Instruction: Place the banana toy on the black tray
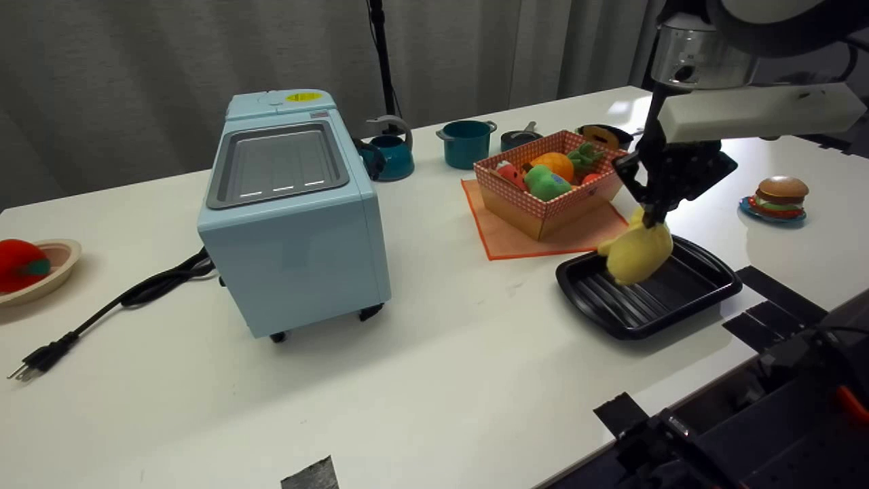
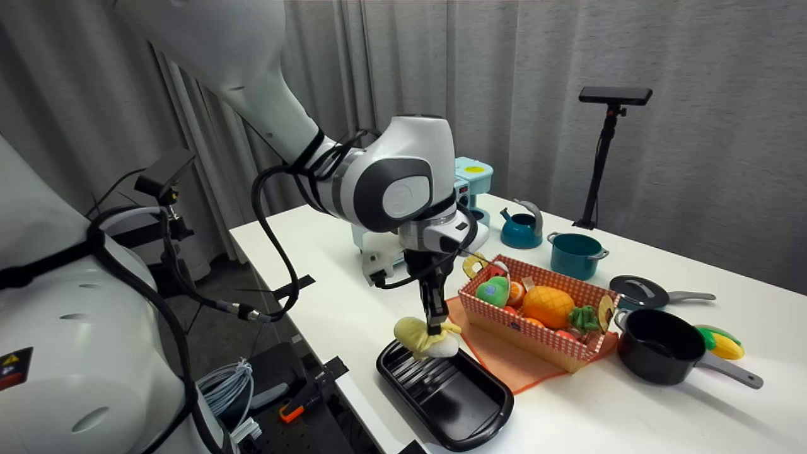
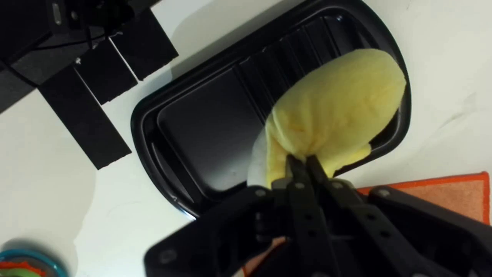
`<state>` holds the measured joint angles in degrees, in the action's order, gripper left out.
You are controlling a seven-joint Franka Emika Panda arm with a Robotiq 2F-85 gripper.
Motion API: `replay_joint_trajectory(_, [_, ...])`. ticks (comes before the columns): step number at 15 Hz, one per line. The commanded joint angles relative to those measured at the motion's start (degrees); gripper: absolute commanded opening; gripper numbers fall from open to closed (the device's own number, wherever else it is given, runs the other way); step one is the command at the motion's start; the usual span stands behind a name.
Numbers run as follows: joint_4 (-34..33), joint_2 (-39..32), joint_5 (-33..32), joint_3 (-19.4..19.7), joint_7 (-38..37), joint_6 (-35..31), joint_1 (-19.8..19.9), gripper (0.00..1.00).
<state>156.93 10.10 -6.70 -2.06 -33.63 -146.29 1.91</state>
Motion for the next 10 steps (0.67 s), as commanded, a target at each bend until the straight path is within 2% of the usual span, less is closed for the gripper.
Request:
replay_joint_trajectory(1, [0.2,-2.1,1.8,0.7,2.2,-1.9,1.1,0.01])
replay_joint_trajectory(6, [-0.4,-3.0,1.5,1.2,2.2,-1.2,1.0,0.01])
replay_joint_trajectory(8, [-0.4,-3.0,1.8,1.4,2.4,-1.1,0.9,0.3])
replay_joint_trajectory(10, [-0.4,-2.9,1.8,1.4,2.5,-1.0,0.9,0.44])
